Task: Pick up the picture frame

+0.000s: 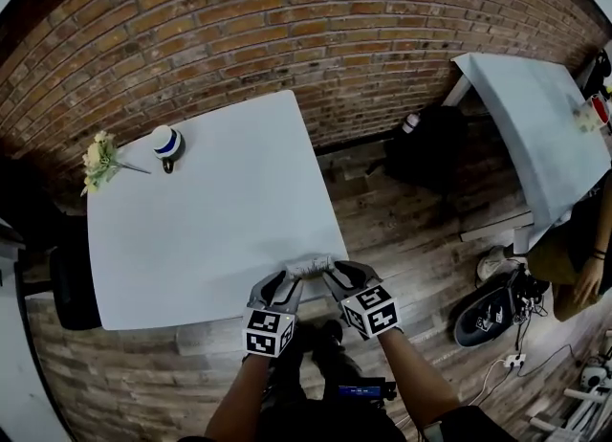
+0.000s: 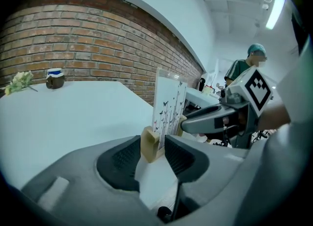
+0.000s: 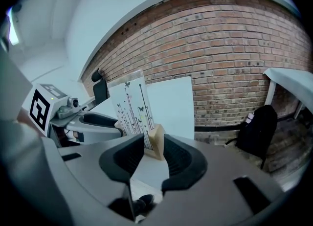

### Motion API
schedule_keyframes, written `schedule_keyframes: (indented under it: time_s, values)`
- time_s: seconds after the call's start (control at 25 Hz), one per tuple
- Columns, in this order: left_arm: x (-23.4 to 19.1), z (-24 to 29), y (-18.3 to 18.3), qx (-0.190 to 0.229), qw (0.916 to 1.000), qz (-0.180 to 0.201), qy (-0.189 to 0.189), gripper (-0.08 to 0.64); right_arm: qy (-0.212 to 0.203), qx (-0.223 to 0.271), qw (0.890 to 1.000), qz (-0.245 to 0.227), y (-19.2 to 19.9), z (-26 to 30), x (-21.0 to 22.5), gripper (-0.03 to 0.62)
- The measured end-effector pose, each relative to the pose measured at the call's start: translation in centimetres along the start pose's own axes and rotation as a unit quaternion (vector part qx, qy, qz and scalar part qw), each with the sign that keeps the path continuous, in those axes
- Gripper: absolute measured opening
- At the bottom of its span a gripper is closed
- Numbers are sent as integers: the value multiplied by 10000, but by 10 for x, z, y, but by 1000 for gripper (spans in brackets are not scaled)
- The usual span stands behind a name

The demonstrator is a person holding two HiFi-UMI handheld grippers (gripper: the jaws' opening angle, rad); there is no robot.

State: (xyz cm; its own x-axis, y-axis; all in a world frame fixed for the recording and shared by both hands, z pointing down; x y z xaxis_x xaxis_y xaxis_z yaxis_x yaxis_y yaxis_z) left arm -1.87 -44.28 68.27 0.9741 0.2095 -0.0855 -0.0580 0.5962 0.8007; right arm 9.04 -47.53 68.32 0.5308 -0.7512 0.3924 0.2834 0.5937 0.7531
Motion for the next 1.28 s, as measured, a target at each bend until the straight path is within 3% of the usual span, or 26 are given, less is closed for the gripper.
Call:
schedule_keyframes:
  time_s: [0.96,1.28]
  values:
    - [-1,8,7,-132,9996,-178,-192,106,280,-75,9995,-81,7,3,1,77]
    - [-3,-4,-7,28,9998,-85,-194,106,338,15,9993,-164,-6,-4,-8,74]
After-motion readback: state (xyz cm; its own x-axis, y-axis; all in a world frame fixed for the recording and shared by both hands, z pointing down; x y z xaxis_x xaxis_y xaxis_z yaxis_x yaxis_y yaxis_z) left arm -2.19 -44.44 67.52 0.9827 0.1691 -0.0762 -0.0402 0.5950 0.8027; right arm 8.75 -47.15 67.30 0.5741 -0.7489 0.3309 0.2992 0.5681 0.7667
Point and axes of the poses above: the fingertips, and each gripper's own axes: z forward along the fingers, x to its right, y out of its underside, the point moved 3 cm from there along -z, backward along the fingers, and after that the axes turned 13 degrees about -y, right-handed, at the moved point
